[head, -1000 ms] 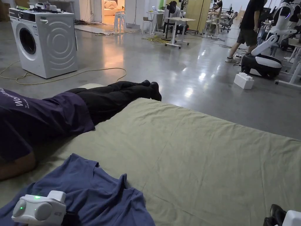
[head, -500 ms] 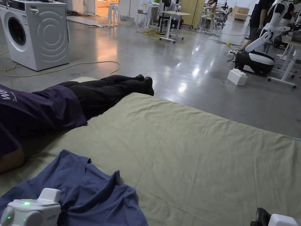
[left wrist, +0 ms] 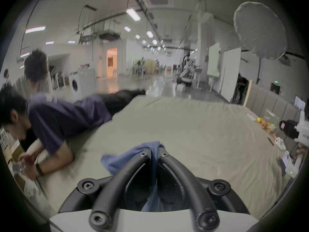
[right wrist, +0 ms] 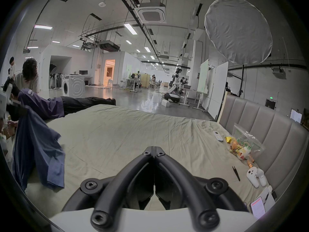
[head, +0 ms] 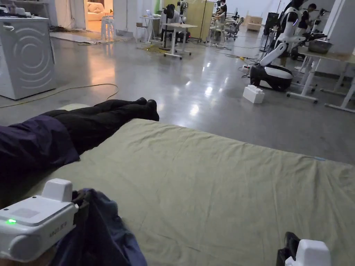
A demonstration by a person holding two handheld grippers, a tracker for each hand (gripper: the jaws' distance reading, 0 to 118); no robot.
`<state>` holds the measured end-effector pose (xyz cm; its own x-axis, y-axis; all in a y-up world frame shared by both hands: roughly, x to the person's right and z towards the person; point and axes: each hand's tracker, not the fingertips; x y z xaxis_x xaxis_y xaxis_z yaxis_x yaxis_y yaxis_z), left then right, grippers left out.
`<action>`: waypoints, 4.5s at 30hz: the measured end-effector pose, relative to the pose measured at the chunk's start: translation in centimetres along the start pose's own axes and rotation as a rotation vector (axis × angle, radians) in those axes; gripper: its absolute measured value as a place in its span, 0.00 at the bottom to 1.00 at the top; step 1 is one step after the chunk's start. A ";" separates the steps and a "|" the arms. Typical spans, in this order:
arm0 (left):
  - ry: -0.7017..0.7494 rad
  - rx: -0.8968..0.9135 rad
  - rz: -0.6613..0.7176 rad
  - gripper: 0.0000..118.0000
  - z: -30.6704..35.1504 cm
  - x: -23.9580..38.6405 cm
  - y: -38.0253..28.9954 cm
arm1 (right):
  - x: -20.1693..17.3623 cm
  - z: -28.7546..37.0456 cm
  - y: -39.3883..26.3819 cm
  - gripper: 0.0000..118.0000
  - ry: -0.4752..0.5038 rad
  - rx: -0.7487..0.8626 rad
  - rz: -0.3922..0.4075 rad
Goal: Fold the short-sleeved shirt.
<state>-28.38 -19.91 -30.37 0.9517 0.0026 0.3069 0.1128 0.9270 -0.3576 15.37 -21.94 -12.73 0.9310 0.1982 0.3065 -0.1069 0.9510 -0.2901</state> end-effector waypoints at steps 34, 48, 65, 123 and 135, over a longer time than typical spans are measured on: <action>-0.764 -0.211 -0.161 0.07 0.9 37.8 -5.9 | 12.9 6.4 -4.2 0.01 -0.229 -0.048 -0.067; -0.449 0.039 -0.054 0.79 1.6 28.2 -0.4 | 10.9 6.0 -2.1 0.01 -0.182 -0.008 -0.081; -0.071 0.194 -0.005 0.02 2.7 18.1 1.8 | 8.8 4.8 2.6 0.01 -0.191 0.139 -0.118; -0.132 -0.492 -0.019 0.07 -5.0 13.4 -10.2 | 13.5 -4.0 -5.3 0.32 -0.052 -0.373 -0.155; -0.114 -0.529 -0.012 0.07 -5.2 13.3 -11.6 | 9.0 -15.5 -10.1 0.56 0.177 -0.781 -0.108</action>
<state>-15.51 -32.56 -26.67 0.9157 0.0610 0.3973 0.2803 0.6117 -0.7398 30.22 -33.46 -21.13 0.9708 0.0113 0.2398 0.2008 0.5092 -0.8369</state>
